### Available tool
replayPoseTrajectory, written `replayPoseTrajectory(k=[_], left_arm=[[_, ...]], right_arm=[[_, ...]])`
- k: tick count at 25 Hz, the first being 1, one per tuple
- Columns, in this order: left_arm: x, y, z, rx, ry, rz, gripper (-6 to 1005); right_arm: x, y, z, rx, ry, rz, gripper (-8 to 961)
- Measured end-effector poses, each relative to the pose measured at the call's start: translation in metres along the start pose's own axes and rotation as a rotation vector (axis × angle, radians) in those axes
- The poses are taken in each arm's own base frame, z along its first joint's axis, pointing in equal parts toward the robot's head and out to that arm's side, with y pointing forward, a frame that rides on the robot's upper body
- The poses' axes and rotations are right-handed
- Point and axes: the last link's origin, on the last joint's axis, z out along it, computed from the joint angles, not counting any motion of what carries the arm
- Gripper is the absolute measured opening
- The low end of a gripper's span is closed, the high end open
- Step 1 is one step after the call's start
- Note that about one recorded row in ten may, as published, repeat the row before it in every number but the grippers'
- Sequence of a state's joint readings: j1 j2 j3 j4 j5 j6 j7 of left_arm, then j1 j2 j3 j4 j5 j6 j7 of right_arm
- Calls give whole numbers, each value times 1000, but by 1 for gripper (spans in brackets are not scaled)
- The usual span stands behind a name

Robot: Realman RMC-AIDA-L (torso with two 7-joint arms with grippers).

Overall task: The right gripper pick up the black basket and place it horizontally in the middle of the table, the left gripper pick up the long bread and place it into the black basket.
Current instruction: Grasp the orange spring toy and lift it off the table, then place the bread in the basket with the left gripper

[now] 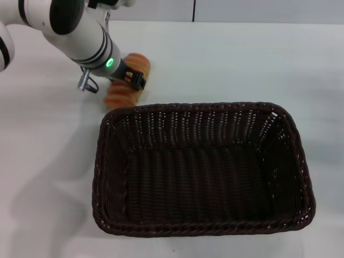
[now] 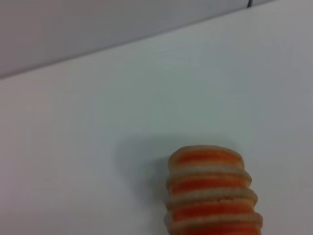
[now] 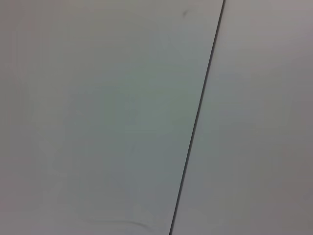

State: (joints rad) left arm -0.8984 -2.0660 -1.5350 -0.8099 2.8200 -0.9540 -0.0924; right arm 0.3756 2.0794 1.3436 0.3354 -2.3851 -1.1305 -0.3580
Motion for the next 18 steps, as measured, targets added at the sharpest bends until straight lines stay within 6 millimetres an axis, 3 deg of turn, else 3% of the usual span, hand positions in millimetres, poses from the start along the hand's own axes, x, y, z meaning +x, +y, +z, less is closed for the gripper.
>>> replayPoseTrajectory(k=[4,7,13,18], left_arm=[[8,-4,-6,-11,47,8,606],[19,-18,-20,-48,112,-6,580],[30,-41,-61,-168,268,22,553],[21,-43,-98,-296,360,149,531]], right_arm=[[0,-1,0,2,2,-1,384],[1,-1,0,3,6,-3,384],[4,-3,0,4,19,-13,383],[6,-4,0,5,27,-21,385]])
